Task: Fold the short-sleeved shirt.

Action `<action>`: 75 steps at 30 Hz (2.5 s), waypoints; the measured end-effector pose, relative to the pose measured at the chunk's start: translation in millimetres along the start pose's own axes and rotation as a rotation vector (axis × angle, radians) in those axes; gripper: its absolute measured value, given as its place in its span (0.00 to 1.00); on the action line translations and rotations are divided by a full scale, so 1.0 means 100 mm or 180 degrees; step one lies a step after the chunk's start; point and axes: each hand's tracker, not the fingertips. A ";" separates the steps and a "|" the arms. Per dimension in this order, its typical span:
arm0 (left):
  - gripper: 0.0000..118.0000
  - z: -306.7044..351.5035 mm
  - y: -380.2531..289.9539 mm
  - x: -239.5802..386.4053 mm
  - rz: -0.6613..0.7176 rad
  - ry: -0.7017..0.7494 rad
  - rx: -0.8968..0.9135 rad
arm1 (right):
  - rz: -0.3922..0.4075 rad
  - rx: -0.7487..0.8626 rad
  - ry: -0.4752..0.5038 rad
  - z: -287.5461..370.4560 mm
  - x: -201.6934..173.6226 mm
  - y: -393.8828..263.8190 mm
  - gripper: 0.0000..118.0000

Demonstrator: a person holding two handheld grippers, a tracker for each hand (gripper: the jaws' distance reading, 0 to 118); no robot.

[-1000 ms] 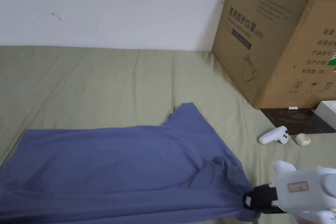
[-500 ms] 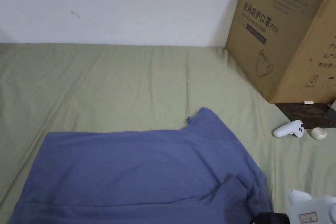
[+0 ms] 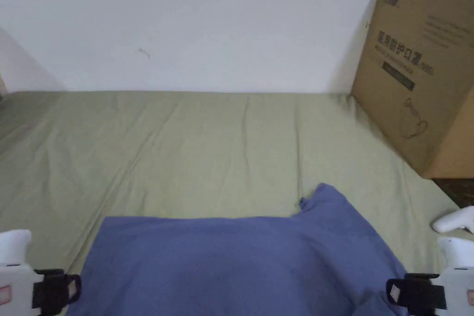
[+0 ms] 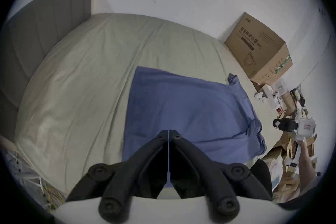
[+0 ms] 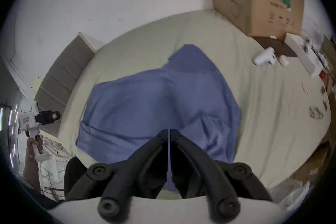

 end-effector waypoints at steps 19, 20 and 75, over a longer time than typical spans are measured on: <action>0.84 -2.83 1.46 -0.94 -0.0119 0.0482 -0.0940 | -0.0036 -0.0589 0.0125 -1.17 0.23 0.75 0.01; 0.80 -2.87 1.41 -0.95 -0.0169 0.0480 -0.1051 | -0.0030 -0.0605 0.0091 -1.22 0.26 0.77 0.01; 0.02 -0.14 -0.57 -0.72 -0.0319 -0.0007 -0.0779 | -0.0855 -0.0755 -0.0275 0.16 1.01 -1.00 0.00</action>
